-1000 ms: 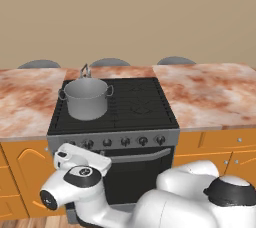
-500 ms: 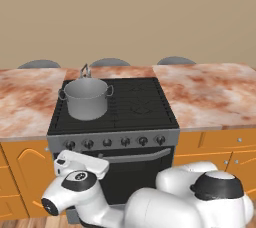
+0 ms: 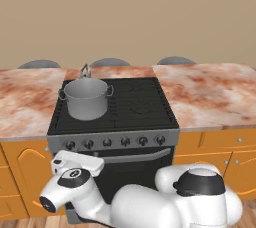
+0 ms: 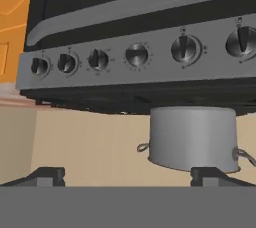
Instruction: Pick the kettle from the cabinet and place it on a stove burner. Then pick the pot from the counter and place it on another stove burner. Finally, turn both burners on.
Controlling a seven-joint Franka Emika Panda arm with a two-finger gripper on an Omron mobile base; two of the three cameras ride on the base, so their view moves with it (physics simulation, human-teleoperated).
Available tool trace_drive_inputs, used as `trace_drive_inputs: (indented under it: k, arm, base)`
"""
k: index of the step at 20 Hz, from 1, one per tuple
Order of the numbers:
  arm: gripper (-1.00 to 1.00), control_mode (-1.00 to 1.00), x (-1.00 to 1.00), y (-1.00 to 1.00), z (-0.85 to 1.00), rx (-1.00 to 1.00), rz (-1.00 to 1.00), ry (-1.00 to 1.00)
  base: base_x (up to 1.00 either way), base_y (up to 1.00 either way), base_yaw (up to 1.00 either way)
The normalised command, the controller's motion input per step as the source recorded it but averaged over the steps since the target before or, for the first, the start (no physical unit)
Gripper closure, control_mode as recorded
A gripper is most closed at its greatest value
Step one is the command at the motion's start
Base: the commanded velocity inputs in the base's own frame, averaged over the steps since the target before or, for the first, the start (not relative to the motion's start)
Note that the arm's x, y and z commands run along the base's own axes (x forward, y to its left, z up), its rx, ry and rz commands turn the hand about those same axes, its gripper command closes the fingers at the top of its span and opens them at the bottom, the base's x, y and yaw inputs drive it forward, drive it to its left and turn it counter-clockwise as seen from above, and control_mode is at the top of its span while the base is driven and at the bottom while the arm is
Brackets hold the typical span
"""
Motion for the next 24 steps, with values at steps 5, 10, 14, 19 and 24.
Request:
trace_drive_inputs:
  k: [5,10,14,19,24]
  arm:
    - [-1.00,-1.00,0.28,0.29,-0.26,-0.07,0.00,0.00]
    - [-1.00,-1.00,0.35,0.26,-0.28,-0.07,0.02,0.01]
    - [-1.00,-1.00,0.38,0.27,-0.32,-0.08,0.03,0.02]
    - [-1.00,-1.00,0.40,0.23,-0.34,-0.08,0.05,0.02]
    - [-1.00,-1.00,0.36,0.20,-0.35,-0.08,0.06,0.01]
  base:
    - [0.00,0.00,0.00]
    - [0.00,0.00,0.00]
    - [0.00,0.00,0.00]
    - [0.00,0.00,0.00]
    - [0.00,0.00,0.00]
